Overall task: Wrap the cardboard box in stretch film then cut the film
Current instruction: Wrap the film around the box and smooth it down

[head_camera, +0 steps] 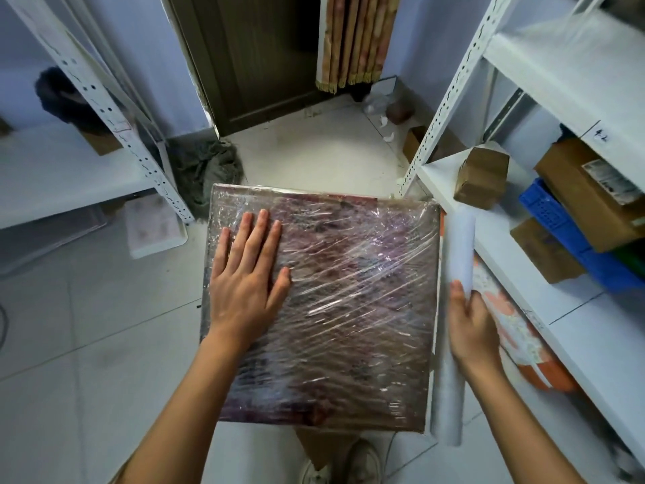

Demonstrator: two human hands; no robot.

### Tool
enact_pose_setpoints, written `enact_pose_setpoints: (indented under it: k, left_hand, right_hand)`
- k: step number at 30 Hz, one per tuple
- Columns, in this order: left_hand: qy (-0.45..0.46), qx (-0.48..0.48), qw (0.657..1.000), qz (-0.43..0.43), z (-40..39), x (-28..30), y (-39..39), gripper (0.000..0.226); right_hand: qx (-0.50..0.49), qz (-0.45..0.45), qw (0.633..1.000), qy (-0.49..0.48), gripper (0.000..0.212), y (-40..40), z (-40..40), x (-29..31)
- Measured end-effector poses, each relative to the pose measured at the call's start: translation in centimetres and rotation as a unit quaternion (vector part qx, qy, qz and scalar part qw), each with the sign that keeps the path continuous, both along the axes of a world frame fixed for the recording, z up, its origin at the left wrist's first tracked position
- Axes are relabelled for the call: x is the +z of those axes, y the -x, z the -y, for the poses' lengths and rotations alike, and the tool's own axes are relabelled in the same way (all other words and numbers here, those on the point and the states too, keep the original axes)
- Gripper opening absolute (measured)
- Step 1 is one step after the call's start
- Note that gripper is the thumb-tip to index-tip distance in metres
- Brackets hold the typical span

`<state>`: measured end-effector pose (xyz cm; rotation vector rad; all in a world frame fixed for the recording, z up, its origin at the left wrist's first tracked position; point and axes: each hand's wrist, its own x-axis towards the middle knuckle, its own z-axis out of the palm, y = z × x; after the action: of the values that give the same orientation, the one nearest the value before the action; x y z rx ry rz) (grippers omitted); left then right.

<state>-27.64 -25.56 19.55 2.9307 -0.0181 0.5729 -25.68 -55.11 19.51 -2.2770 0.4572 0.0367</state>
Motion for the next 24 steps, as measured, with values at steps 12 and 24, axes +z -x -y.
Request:
enact_pose_setpoints:
  k: [12,24]
  left_hand:
    - [-0.016,-0.004,1.0,0.006,6.6,2.0,-1.2,0.065]
    - [-0.02,-0.123,0.992,-0.007,15.4,0.2,-3.7,0.06]
  right_hand:
    - [0.026,0.052,0.998,0.022,0.053,0.5,-1.0,-0.9]
    - [0.024,0.064,0.998,0.005,0.059,-0.4,-1.8,-1.5]
